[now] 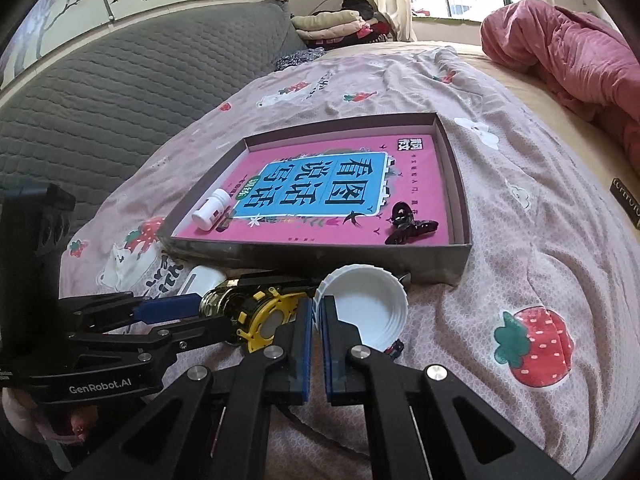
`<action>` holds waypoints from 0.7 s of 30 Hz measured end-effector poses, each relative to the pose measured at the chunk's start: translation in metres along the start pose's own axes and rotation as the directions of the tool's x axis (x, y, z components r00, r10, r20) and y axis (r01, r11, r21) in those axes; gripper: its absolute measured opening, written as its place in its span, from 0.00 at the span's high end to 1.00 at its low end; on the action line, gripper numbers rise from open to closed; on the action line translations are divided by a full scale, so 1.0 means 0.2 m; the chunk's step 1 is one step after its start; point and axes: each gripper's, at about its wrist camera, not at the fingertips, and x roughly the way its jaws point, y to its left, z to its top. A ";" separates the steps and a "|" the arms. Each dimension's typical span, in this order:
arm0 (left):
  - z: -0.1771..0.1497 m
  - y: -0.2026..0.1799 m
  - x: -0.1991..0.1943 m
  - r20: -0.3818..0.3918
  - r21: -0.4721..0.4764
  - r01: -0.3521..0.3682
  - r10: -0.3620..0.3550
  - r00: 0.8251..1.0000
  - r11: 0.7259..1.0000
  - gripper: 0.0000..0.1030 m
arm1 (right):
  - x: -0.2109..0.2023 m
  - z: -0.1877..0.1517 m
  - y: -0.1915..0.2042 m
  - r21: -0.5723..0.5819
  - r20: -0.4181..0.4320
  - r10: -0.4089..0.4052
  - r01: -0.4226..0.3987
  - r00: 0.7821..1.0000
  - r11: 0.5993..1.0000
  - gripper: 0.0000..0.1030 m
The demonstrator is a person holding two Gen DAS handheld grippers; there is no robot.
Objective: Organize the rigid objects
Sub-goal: 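Grasp the brass door knob with the left gripper while the right gripper grasps the white bottle cap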
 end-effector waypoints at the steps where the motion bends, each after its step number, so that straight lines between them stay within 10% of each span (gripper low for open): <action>1: 0.00 0.00 0.01 -0.004 -0.002 -0.001 0.001 1.000 1.000 0.58 | 0.00 0.00 0.00 0.000 0.002 -0.002 0.002 1.000 1.000 0.96; 21: 0.01 0.02 0.04 -0.013 -0.065 -0.020 0.019 1.000 0.998 0.65 | -0.02 0.00 0.02 -0.019 0.024 -0.002 0.002 1.000 1.000 0.96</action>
